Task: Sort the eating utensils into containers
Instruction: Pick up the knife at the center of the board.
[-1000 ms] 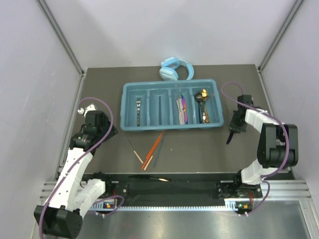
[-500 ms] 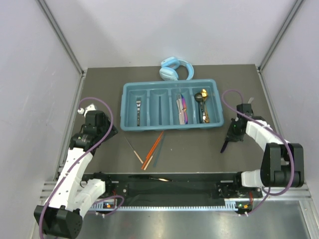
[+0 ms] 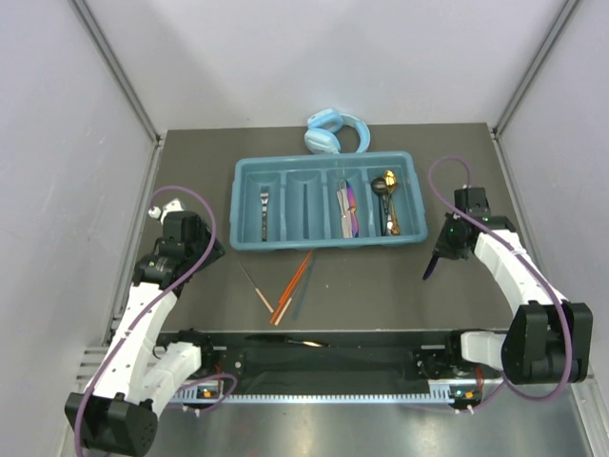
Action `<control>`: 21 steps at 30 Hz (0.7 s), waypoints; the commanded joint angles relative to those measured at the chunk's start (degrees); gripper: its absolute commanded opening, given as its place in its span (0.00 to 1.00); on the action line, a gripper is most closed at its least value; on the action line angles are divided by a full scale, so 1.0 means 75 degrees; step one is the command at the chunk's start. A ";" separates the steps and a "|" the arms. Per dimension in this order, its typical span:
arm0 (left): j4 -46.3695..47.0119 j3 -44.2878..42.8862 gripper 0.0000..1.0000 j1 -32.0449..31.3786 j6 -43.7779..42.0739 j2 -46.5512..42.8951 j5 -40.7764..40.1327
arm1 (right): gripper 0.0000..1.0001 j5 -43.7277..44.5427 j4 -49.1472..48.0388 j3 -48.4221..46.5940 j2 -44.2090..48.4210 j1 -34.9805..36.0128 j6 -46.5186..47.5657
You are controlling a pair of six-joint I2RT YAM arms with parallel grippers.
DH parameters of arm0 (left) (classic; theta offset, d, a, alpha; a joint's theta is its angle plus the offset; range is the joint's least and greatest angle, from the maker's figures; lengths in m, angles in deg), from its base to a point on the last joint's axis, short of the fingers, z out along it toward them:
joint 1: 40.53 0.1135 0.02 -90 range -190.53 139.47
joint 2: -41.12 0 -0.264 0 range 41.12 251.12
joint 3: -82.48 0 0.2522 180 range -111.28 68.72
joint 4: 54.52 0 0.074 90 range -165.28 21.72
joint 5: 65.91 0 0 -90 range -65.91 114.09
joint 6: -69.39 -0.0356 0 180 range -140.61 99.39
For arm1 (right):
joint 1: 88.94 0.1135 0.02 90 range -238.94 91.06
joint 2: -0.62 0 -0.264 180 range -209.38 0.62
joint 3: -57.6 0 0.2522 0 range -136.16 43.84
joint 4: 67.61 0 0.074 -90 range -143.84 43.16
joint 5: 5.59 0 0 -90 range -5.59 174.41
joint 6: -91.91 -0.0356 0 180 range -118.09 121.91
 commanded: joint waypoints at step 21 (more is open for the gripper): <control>0.0280 0.0011 0.53 0.0046 -0.0110 -0.0044 0.0004 | 0.00 0.0278 0.0941 -0.2972 -0.0559 0.1396 0.0031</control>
